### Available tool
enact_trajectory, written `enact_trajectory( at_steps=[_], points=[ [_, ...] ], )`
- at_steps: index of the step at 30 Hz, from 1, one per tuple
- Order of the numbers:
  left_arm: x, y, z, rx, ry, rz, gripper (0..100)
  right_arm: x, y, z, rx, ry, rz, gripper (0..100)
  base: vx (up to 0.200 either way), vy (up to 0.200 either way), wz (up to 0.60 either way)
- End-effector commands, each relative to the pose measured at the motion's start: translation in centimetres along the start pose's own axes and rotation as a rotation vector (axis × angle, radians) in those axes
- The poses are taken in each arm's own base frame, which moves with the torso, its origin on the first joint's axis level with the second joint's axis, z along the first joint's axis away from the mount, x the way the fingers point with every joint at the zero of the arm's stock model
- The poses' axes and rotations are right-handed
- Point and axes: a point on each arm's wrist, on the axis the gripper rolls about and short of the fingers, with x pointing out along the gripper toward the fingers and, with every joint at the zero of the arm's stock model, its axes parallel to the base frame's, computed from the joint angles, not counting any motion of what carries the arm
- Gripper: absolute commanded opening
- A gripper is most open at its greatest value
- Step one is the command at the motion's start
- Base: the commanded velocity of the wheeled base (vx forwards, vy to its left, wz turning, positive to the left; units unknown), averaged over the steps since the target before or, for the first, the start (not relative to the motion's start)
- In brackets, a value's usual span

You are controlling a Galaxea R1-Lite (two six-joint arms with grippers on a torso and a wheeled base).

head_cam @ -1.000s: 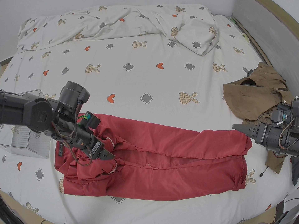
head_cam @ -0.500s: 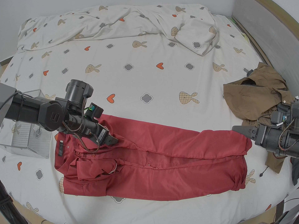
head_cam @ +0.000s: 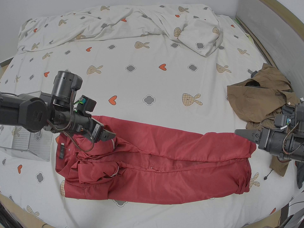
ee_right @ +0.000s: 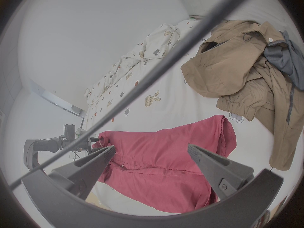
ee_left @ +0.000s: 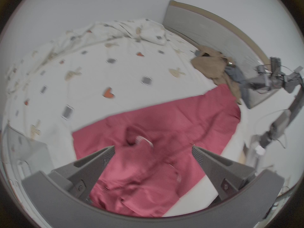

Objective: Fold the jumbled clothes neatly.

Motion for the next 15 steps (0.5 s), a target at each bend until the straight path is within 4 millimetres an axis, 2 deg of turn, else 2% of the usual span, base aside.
enact_trajectory(
  at_steps=[1,6,9,11,13,15],
  points=[
    [-3.7,-0.2,0.3,-0.011,-0.073,0.015,100,0.0,0.1,0.0,-0.002,0.001,0.005,100,0.000,0.000,0.00],
    [-5.4,-1.2,-0.5,-0.045,-0.086,-0.066,100,0.0,0.1,0.0,-0.003,0.002,0.006,100,0.000,0.000,0.00],
    [-6.0,-2.4,-2.5,-0.068,0.023,-0.260,100,0.0,0.2,-0.1,-0.002,0.005,0.007,100,0.000,0.000,0.00],
    [-6.0,-2.5,-2.7,-0.070,0.037,-0.282,100,0.0,0.2,-0.1,-0.002,0.004,0.006,100,0.000,0.000,0.00],
    [-4.9,-2.6,-4.1,-0.113,0.126,-0.408,100,0.0,0.2,-0.1,-0.002,0.003,0.007,100,0.000,0.000,0.00],
    [-3.5,-2.5,-4.8,-0.128,0.167,-0.431,100,0.0,0.2,-0.1,-0.002,0.003,0.007,100,0.000,0.000,0.00]
  ],
)
